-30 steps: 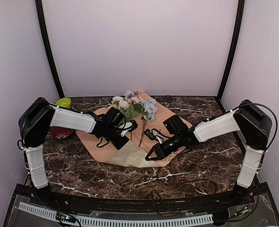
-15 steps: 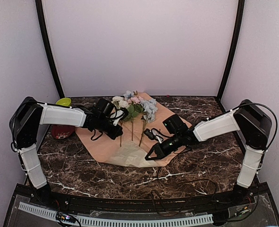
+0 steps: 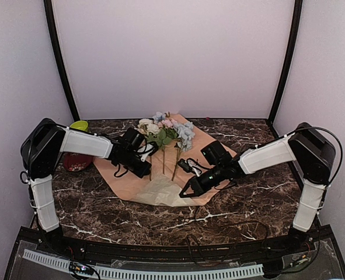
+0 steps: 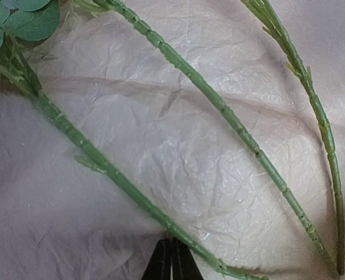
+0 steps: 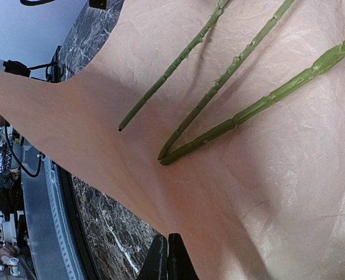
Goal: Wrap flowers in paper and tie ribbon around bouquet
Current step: Adjust the fake flower with the flattened wrapping paper, then fold the bottom corner of the flattened wrapping paper at the center of the board.
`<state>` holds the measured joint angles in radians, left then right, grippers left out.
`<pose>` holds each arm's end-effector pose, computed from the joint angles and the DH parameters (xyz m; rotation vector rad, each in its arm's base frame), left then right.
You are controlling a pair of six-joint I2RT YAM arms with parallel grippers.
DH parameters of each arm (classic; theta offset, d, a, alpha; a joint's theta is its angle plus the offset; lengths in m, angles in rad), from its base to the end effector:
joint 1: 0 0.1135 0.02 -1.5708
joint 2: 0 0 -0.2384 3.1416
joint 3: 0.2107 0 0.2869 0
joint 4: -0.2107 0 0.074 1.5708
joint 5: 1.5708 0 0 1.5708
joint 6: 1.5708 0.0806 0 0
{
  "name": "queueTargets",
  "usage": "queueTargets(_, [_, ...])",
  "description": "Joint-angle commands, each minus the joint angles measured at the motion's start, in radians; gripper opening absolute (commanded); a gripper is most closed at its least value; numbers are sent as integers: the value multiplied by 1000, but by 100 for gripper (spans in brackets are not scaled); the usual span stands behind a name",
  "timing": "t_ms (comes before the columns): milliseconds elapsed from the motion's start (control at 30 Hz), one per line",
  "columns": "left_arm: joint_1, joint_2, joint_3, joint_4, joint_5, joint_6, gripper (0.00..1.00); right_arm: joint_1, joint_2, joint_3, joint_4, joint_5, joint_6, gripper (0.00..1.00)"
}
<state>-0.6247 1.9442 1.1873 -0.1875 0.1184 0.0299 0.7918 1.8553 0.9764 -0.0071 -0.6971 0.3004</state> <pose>0.3533 -0.2665 0.0617 0.8660 2.3984 -0.3864 0.2428 0.3196 0.0594 -0.9639 2.4523 1.2952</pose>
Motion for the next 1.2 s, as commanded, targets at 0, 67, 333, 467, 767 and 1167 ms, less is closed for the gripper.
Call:
queueTargets(0, [-21,42,55,-5,61,19,3,6,14,32,8,6,-3,0])
queueTargets(67, [-38,51,72,-1,68,32,3,5,12,36,7,8,-3,0])
queueTargets(333, [-59,1,121,-33,58,51,6,6,3,49,4,32,16,0])
queueTargets(467, [-12,-95,103,-77,20,32,20,-5,6,59,1,83,49,0])
queueTargets(767, [37,-255,3,-177,-134,-21,32,-48,9,53,71,127,142,0])
queueTargets(1167, [-168,-429,-200,-6,-110,31,32,-78,76,129,17,173,150,0])
